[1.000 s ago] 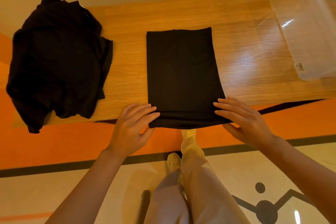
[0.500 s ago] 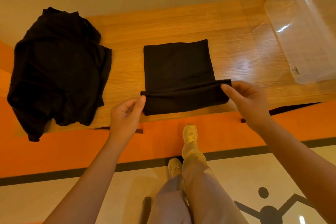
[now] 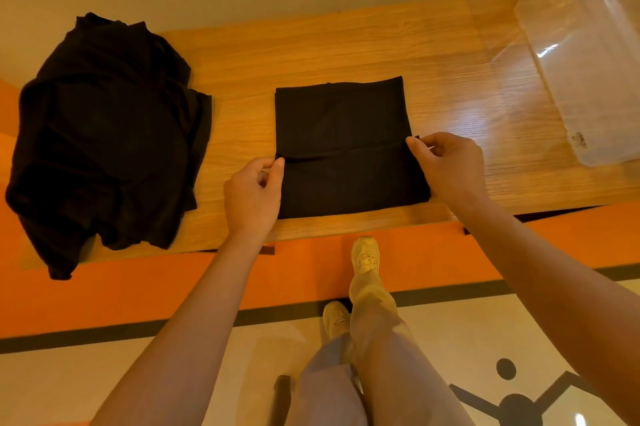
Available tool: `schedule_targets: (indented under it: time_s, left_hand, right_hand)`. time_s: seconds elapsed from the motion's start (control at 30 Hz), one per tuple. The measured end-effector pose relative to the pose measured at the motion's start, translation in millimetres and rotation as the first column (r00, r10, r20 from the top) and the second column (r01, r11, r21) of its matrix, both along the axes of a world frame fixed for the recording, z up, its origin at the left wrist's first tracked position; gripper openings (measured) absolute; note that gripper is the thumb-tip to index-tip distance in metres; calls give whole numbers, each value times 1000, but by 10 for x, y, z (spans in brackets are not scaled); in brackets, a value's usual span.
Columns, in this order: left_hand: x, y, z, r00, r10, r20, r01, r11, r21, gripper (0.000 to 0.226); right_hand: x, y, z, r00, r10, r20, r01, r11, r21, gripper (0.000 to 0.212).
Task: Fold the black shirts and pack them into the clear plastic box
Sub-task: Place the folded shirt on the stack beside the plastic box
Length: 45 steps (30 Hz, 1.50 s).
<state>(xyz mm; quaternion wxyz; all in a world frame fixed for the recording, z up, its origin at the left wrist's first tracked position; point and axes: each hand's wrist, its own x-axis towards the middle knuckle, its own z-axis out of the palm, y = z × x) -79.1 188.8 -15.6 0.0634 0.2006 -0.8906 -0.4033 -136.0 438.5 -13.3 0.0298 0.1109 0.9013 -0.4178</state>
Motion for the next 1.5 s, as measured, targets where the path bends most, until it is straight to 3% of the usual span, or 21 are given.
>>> schedule_targets:
  time_s: [0.2,0.27,0.33,0.4,0.5,0.6,0.83,0.93,1.03,1.13,1.3,1.5]
  left_hand:
    - [-33,-4,-129,999,-26,-39,22,995,-101,18]
    - [-41,8,-125,998,1,-64,-10,991,-136,18]
    - [-50,45,-95,990,64,-127,-96,959,-267,24]
    - [-37,181,-39,981,14,-192,-92,909,-407,29]
    - [23,478,-73,927,-357,-115,247,812,-529,34]
    - [87,513,-243,885,-440,150,447,719,-532,53]
    - [141,272,-254,881,-307,360,464,712,-527,81]
    - [96,222,-136,849,-335,410,502,755,-422,80]
    - [-215,162,50,880,-330,341,451,807,-382,71]
    - [-769,40,143,893,-369,259,450,740,-499,57]
    - [-1419,-126,138,832,-416,368,554,577,-601,43]
    - [-1615,-132,232,807,-394,440,591,569,-573,37]
  right_hand:
    - [32,-42,-33,998,-47,-37,48,999,26,33]
    - [71,-77,-58,990,-54,-131,69,991,116,34]
    - [141,-139,-97,955,29,-296,52,964,261,37]
    - [233,-269,-131,904,210,-373,-55,921,386,37]
    - [346,-481,-210,831,495,-253,-323,801,504,46]
    - [380,-484,-316,827,560,-59,-432,698,572,57]
    - [357,-249,-297,852,516,88,-453,641,620,73]
    - [294,-250,-206,852,518,75,-473,702,532,73]
    - [-12,-310,-75,848,530,-13,-456,740,494,64]
    - [-510,-318,-47,806,591,13,-518,696,497,51]
    - [-1107,-291,39,768,629,121,-567,580,585,48]
    - [-1366,-260,242,752,604,265,-630,537,561,45]
